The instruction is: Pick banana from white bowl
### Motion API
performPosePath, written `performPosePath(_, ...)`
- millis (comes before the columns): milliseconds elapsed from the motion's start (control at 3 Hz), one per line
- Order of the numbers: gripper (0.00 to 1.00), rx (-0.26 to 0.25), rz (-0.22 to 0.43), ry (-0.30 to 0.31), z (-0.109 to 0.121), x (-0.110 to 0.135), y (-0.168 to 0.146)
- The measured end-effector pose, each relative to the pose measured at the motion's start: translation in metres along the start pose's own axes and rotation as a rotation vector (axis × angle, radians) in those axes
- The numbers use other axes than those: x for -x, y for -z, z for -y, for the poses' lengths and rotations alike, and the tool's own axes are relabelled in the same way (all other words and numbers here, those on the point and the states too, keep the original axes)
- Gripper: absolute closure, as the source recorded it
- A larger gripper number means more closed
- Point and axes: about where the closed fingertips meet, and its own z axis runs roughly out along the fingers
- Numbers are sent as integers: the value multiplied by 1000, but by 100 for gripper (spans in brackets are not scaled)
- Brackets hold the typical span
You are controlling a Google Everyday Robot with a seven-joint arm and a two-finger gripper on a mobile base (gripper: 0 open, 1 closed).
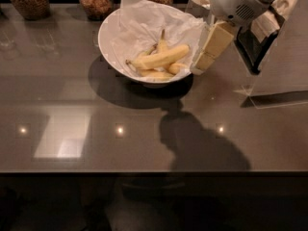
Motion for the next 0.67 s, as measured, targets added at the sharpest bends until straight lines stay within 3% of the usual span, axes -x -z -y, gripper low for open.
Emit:
performPosePath(333,0,54,3,18,27,18,-47)
performPosePath(667,0,54,3,18,27,18,-47)
